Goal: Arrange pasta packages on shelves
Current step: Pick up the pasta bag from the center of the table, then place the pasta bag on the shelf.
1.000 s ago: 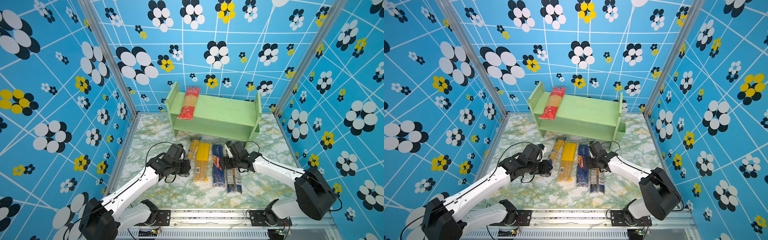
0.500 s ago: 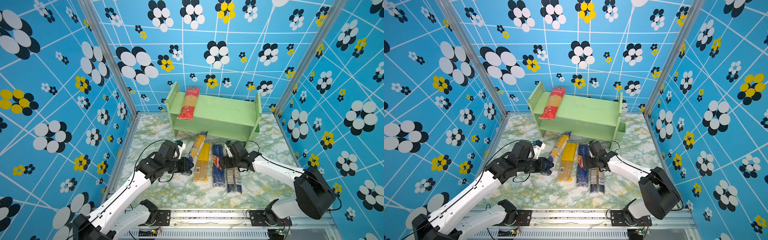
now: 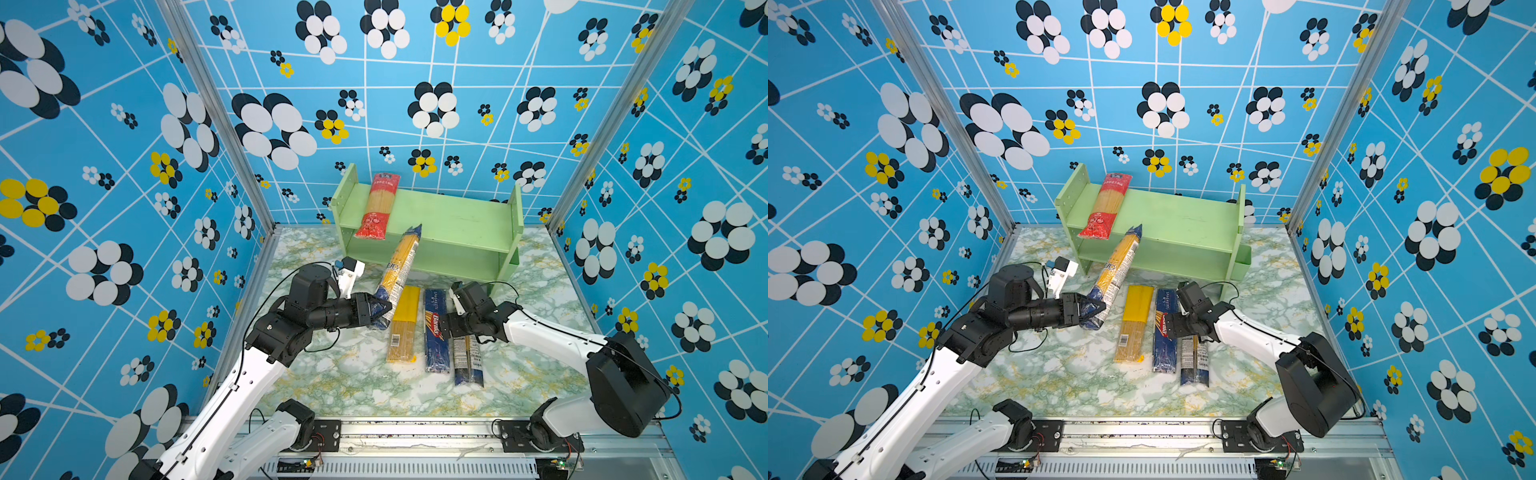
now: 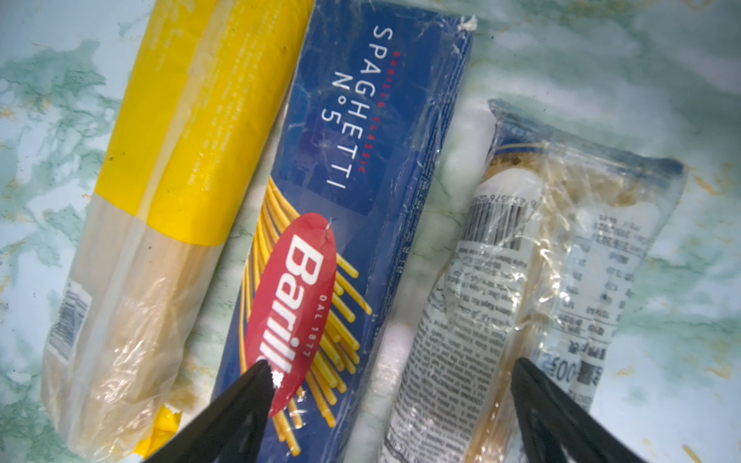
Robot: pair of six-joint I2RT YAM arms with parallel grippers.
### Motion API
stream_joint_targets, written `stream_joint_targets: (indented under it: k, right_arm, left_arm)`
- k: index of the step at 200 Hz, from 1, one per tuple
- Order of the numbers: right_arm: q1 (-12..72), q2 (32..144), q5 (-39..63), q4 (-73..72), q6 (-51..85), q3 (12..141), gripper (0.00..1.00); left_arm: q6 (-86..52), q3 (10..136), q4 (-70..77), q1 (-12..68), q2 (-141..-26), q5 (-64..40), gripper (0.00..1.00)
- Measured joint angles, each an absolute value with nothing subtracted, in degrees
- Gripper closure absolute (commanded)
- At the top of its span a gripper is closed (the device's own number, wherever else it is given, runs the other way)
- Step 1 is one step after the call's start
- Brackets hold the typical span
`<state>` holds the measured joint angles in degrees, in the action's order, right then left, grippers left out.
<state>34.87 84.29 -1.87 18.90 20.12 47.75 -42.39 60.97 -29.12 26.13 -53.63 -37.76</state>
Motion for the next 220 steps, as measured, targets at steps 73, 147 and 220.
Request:
stream_joint_targets:
  k: [73, 147, 220]
  right_arm:
    - [34.87, 84.29, -1.87, 18.94, 20.10, 47.75, 0.05]
    - [34.87, 84.31, -1.89, 19.00, 20.10, 47.75, 0.06]
    - [34.87, 84.42, -2.11, 19.11, 20.10, 47.72, 0.06]
  left_arm:
    - [-44.49, 76.53, -19.99, 25.45, -66.04, -41.19, 1.00]
    - [-46.11, 91.48, -14.66, 24.75, -81.01, -40.58, 1.00]
    - [-49.17, 103.28, -13.21, 24.23, -92.88, -40.32, 1.00]
